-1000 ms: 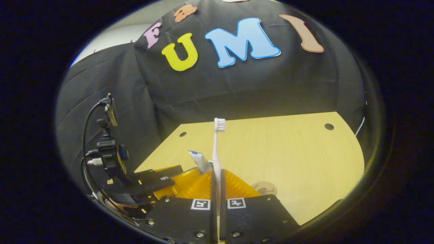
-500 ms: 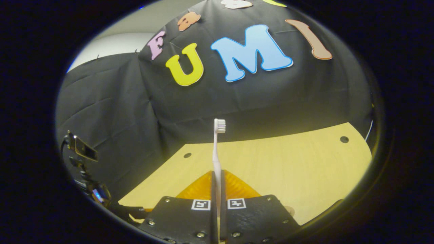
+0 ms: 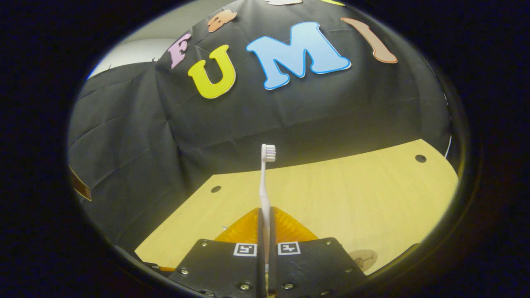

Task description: Put the toothbrush and toothpaste on the desktop into the cup, then pick up the cup and place it on the coaster on the desktop.

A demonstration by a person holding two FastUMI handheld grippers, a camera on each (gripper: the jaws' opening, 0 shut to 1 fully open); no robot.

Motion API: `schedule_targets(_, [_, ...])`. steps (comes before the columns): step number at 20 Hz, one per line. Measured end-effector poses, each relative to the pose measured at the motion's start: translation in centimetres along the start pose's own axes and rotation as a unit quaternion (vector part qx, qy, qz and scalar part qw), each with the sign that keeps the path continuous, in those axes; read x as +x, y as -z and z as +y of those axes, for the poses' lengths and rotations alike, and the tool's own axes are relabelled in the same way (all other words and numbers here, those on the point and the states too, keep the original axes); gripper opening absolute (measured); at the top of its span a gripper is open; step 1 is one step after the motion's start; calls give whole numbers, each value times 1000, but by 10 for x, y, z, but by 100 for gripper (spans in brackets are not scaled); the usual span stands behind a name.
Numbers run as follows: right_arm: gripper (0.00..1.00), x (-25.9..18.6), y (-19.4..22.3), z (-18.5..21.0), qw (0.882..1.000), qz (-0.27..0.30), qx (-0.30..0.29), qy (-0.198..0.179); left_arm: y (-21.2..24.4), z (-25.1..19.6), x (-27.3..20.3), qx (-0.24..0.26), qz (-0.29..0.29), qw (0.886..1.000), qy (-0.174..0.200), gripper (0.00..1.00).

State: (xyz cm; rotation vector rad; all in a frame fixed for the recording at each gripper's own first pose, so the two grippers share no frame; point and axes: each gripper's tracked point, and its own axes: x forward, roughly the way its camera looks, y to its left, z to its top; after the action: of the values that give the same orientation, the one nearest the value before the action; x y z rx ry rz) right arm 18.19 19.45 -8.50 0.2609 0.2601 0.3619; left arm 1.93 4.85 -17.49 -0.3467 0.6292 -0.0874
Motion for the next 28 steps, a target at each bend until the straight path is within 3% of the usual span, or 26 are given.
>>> schedule_targets(1, [5,0,-1,-1,1000,-3,-3,4,1,0,-1,1,1,1000,1,95])
schedule_targets(8, [8,-2,-1,-1,1000,6,6,-1,4,-3,1,3,6,1000,12,95])
schedule_targets(9, [19,-3,-3,-1,1000,5,7,-3,3,-4,3,4,7,1000,12,95])
schedule_targets(10, [17,-4,-4,-2,1000,4,6,-1,3,-3,3,4,8,1000,13,95])
schedule_targets(11, [27,-5,-6,-4,1000,2,3,4,4,-4,4,5,8,1000,13,95])
schedule_targets(12, [27,-7,-9,-2,1000,-1,4,-3,4,-4,5,5,10,1000,13,95])
schedule_targets(13, [44,-9,-10,-3,1000,1,5,0,5,-4,6,5,11,1000,12,95])
schedule_targets(14, [48,-13,-9,-6,1000,0,3,6,5,-5,8,5,12,1000,12,95])
schedule_targets(15, [63,-17,-10,-6,1000,-3,2,6,5,-5,9,5,12,1000,11,95])
schedule_targets(17, [71,-26,-17,-12,1000,-10,-2,18,6,-5,11,4,15,1000,9,95])
schedule_targets(18, [64,-31,-20,-16,1000,-13,-6,26,6,-6,12,5,17,1000,9,95])
schedule_targets(25, [64,-74,-39,-41,994,-25,-77,76,14,-7,35,28,48,998,-5,95])
schedule_targets(27, [64,-89,-45,-51,990,-30,-106,90,20,-6,43,37,71,997,-11,89])
schedule_targets(28, [64,-99,-46,-55,987,-32,-120,97,21,-8,47,39,79,996,-11,95])
